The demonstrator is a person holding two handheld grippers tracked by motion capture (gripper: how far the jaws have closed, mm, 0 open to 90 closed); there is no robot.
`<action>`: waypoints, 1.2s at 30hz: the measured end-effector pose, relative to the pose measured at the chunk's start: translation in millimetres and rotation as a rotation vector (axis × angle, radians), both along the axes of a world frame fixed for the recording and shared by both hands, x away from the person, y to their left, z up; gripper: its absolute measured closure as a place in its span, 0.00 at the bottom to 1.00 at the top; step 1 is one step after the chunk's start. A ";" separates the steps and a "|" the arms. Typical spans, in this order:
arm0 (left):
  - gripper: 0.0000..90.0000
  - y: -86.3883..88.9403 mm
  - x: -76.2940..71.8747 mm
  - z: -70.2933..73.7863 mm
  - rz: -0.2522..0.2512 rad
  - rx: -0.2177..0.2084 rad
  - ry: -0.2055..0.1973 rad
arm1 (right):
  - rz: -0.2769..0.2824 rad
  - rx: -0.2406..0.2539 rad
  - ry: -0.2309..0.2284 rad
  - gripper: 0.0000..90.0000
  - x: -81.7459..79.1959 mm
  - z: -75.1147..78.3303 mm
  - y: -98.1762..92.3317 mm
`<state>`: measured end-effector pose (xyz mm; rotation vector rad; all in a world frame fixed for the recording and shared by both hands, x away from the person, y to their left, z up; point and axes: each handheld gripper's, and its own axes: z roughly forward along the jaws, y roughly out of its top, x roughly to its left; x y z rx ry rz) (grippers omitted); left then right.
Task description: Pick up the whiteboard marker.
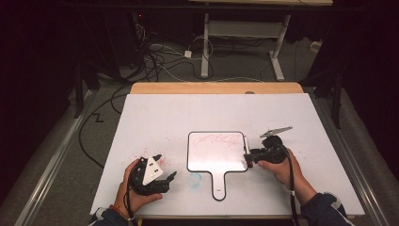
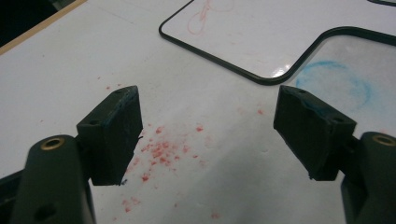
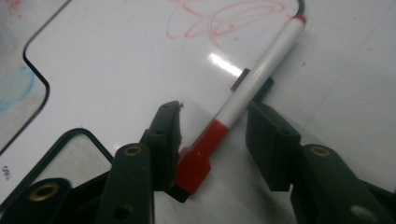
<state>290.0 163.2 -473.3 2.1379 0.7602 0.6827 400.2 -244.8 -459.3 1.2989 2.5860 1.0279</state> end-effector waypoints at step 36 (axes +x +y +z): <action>0.38 -97.4 58.1 50.2 -0.224 -0.458 0.175 | 0.185 0.136 -0.344 0.91 -51.6 54.5 36.4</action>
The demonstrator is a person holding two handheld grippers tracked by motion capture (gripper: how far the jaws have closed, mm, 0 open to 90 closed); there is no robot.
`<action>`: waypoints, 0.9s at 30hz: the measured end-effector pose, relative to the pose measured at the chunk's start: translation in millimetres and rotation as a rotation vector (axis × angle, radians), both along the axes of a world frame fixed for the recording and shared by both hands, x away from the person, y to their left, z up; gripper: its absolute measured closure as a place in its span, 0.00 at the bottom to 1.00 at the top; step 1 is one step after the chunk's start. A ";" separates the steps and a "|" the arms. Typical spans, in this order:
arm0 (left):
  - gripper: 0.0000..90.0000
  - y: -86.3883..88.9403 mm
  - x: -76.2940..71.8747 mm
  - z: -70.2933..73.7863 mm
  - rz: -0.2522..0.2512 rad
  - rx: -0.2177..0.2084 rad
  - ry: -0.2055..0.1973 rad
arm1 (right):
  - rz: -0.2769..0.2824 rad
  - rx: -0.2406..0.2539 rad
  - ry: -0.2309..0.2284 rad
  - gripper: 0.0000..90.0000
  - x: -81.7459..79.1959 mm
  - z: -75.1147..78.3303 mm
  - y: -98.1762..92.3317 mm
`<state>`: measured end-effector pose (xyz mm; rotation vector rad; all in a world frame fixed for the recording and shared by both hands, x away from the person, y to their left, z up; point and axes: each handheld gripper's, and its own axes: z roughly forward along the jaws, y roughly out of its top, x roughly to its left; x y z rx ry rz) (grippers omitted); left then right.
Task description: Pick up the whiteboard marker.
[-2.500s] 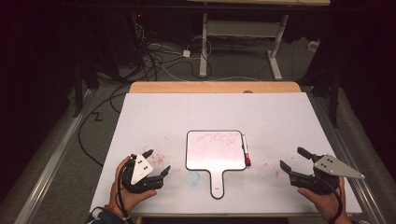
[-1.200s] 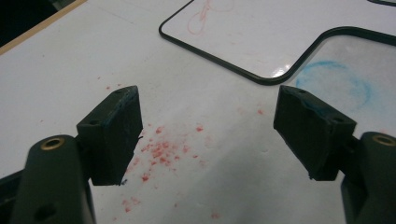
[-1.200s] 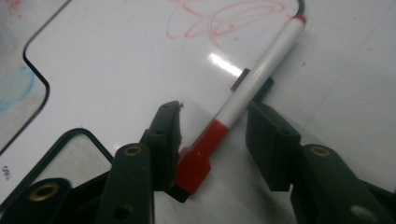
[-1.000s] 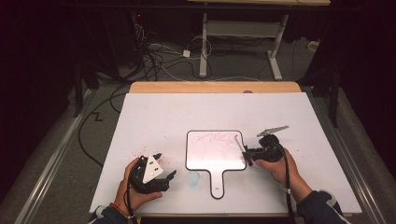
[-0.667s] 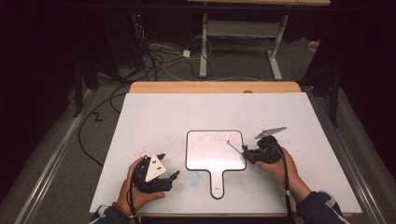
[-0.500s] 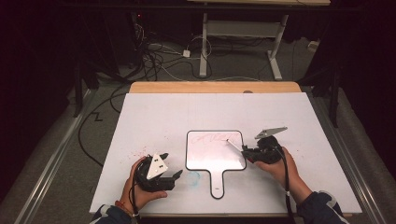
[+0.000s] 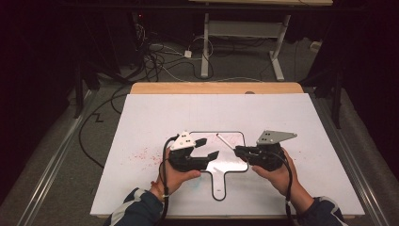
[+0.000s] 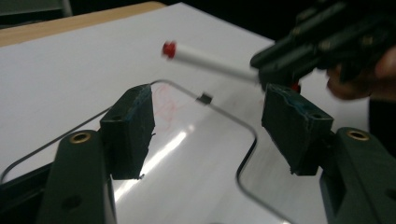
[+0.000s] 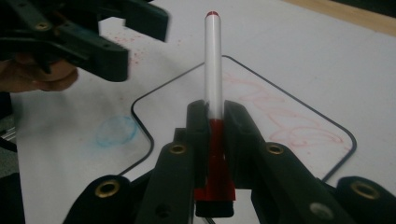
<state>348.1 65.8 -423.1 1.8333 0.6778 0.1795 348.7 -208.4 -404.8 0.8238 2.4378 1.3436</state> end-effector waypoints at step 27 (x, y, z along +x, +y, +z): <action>0.48 -18.8 24.7 -10.8 0.008 -0.212 0.182 | 0.005 0.028 -0.103 0.91 -10.1 -2.4 7.7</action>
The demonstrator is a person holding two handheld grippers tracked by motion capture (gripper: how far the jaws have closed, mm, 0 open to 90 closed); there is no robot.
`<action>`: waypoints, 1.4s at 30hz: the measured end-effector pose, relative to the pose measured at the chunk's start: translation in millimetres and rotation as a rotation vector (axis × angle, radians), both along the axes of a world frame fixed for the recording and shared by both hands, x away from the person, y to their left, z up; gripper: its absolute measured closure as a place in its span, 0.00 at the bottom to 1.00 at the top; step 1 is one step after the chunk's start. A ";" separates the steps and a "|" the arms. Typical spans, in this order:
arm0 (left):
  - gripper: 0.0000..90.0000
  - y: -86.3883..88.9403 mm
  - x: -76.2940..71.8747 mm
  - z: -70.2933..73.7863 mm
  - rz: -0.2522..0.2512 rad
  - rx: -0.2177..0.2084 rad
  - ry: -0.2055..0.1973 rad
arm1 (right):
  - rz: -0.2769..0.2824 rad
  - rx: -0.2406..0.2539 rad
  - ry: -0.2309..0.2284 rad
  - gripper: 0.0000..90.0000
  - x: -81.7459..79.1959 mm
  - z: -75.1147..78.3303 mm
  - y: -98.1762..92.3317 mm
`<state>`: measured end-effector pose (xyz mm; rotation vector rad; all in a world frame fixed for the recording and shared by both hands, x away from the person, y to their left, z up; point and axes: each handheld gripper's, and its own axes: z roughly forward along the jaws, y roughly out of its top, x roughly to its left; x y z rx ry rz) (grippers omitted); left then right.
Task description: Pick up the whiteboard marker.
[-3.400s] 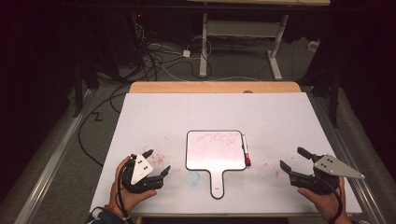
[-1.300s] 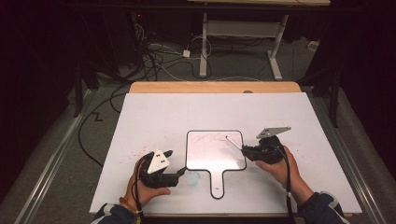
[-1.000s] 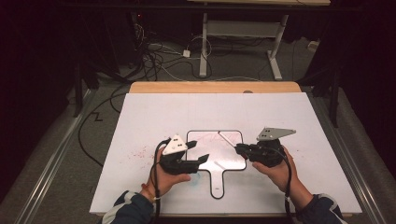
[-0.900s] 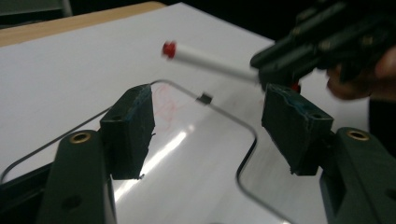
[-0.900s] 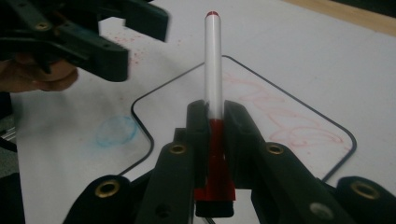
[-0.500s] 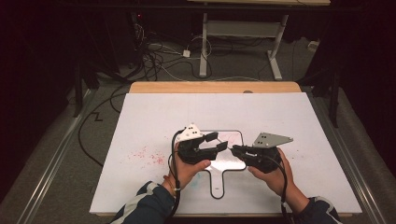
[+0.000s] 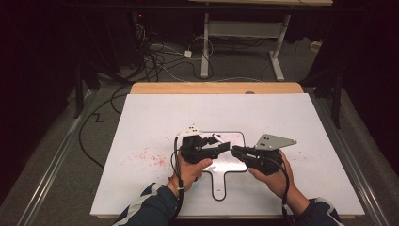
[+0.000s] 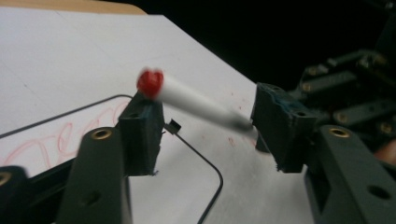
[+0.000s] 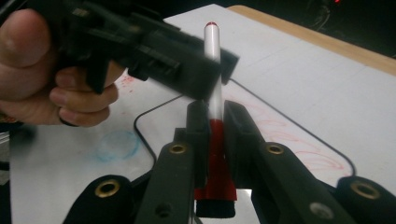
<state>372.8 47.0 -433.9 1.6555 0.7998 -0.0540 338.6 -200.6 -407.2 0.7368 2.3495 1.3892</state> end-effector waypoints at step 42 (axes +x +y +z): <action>0.87 53.8 35.9 -13.4 0.121 0.363 -0.337 | -0.113 -0.165 0.032 0.59 -14.5 -28.5 -72.8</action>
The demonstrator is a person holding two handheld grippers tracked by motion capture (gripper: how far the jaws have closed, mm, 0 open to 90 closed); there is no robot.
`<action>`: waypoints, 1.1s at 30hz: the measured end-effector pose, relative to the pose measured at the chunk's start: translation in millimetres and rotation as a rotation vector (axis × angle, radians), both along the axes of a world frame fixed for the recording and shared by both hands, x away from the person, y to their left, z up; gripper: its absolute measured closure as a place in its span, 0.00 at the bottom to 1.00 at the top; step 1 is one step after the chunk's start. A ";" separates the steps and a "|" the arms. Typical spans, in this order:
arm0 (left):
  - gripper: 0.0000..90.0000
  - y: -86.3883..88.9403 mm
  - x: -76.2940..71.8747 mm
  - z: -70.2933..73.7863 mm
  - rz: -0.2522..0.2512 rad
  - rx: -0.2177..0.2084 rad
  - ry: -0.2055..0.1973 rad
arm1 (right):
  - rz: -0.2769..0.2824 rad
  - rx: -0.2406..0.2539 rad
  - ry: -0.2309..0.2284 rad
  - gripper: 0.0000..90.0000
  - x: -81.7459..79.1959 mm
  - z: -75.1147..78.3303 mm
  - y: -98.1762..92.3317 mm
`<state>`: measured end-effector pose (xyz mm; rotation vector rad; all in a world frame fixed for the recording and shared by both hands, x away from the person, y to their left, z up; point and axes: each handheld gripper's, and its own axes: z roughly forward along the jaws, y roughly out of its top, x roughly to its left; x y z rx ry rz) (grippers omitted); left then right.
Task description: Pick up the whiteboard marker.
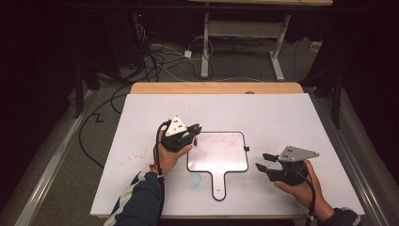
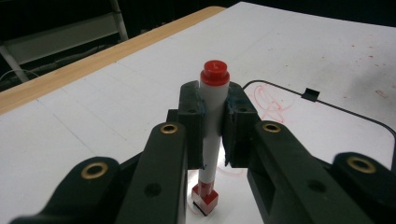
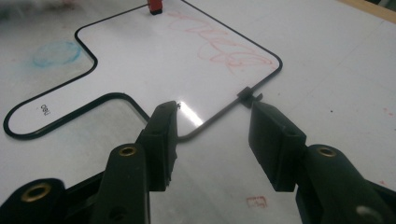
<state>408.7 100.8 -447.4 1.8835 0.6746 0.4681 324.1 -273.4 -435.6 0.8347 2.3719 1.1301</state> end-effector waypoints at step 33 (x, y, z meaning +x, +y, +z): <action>0.88 -27.0 16.4 -10.5 -0.012 0.023 0.004 | 0.010 -0.001 -0.004 0.54 3.1 -0.9 1.7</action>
